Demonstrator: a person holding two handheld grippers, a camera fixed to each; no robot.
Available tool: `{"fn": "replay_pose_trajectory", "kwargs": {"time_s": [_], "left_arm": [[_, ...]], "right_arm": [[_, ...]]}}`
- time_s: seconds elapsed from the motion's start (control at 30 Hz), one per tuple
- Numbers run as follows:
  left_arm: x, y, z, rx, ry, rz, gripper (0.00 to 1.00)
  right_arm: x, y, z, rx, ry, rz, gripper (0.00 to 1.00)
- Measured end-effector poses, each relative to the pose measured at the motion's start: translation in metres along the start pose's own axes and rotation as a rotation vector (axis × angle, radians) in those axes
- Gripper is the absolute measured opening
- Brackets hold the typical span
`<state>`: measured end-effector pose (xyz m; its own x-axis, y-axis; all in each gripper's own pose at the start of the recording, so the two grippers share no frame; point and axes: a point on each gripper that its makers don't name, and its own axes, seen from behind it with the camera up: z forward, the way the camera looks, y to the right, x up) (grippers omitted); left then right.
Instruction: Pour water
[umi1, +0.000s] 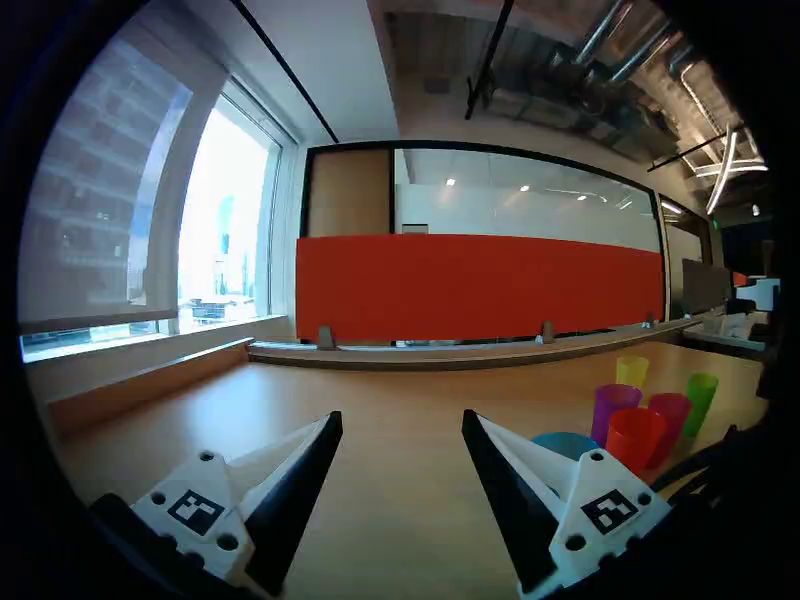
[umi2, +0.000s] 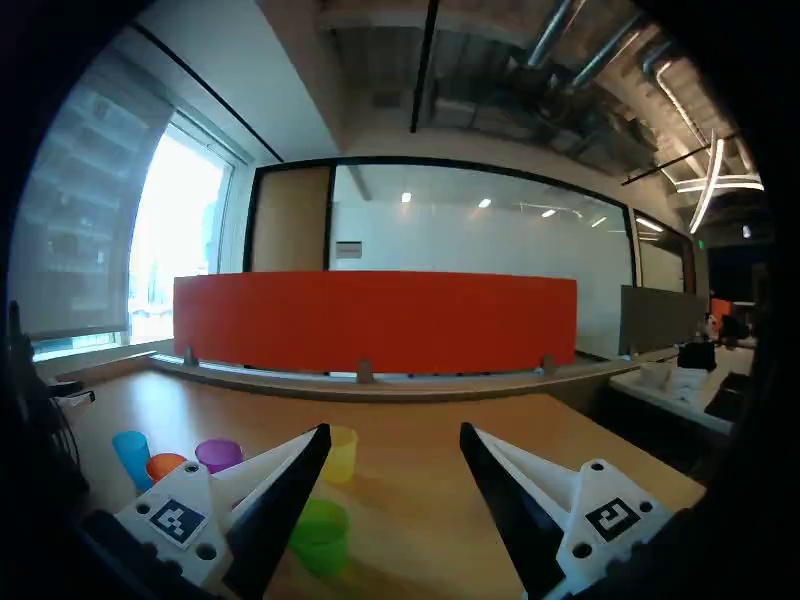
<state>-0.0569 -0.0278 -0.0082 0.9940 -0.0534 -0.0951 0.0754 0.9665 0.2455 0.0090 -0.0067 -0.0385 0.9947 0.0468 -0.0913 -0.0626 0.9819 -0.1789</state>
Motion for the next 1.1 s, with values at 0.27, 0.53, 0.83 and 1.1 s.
{"fn": "replay_pose_trajectory", "kwargs": {"time_s": [0.27,0.53,0.83,1.1], "left_arm": [[-0.002,0.0,0.0,0.002,-0.003,0.001,0.88],[-0.003,0.0,0.0,0.002,-0.003,0.003,0.88],[-0.004,-0.001,-0.001,0.003,-0.003,0.003,0.88],[-0.004,-0.001,-0.001,0.003,-0.003,0.003,0.88]], "right_arm": [[0.0,0.002,-0.001,0.001,0.005,-0.001,1.0],[0.001,0.004,-0.003,0.003,0.026,0.009,1.0],[-0.004,0.007,0.002,0.009,0.041,-0.022,1.0],[-0.003,0.009,0.012,0.01,0.08,-0.034,1.0]]}}
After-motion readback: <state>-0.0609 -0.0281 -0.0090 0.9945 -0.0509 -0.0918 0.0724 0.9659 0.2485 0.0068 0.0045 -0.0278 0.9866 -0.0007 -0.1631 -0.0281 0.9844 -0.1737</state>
